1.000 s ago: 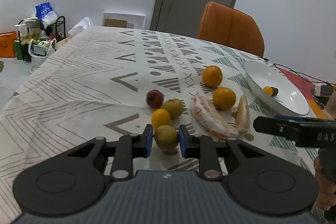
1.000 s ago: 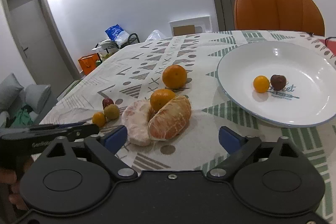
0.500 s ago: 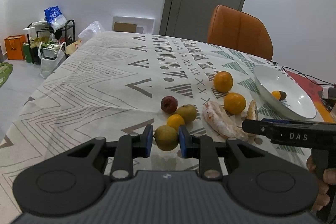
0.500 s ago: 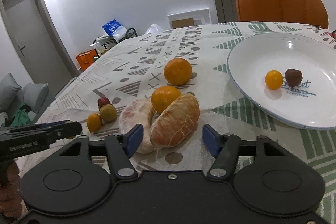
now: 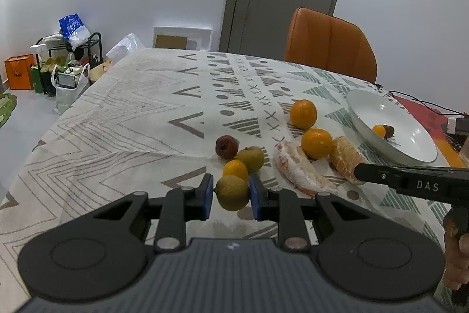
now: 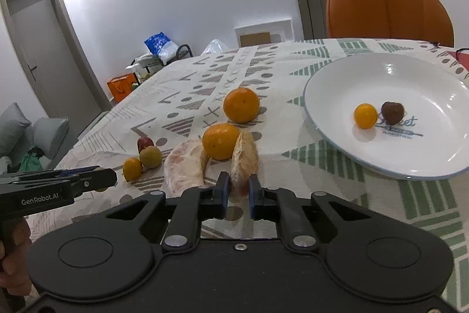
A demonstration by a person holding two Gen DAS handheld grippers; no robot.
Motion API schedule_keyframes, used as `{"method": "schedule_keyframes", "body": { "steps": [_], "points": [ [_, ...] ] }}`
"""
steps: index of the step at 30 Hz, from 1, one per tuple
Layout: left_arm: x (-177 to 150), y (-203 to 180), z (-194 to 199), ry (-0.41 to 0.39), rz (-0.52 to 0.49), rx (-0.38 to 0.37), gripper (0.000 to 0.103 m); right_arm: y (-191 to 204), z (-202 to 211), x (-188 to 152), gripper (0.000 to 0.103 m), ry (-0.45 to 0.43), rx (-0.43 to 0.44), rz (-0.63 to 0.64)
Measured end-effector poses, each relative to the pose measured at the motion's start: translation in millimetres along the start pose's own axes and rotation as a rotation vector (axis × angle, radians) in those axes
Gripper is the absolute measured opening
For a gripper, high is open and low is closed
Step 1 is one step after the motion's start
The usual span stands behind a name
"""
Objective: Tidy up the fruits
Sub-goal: 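Carry the peeled mandarin into the white bowl and open the right gripper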
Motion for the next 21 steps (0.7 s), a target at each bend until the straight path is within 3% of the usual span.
{"method": "schedule_keyframes", "body": {
  "steps": [21],
  "points": [
    [13,-34,8,-0.047,-0.056,-0.059,0.024,-16,46,9,0.009,-0.123,-0.010,-0.002]
  ]
}}
Point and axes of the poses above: each gripper's, at about its wrist camera, not at the fingertips, and z roughly against the way its jaws point, y to its left, x to its top, the point moved 4 cm from there along -z, roughly the way its jaws point, and after that the axes turned 4 degrees about -x, right-handed, at the moved point
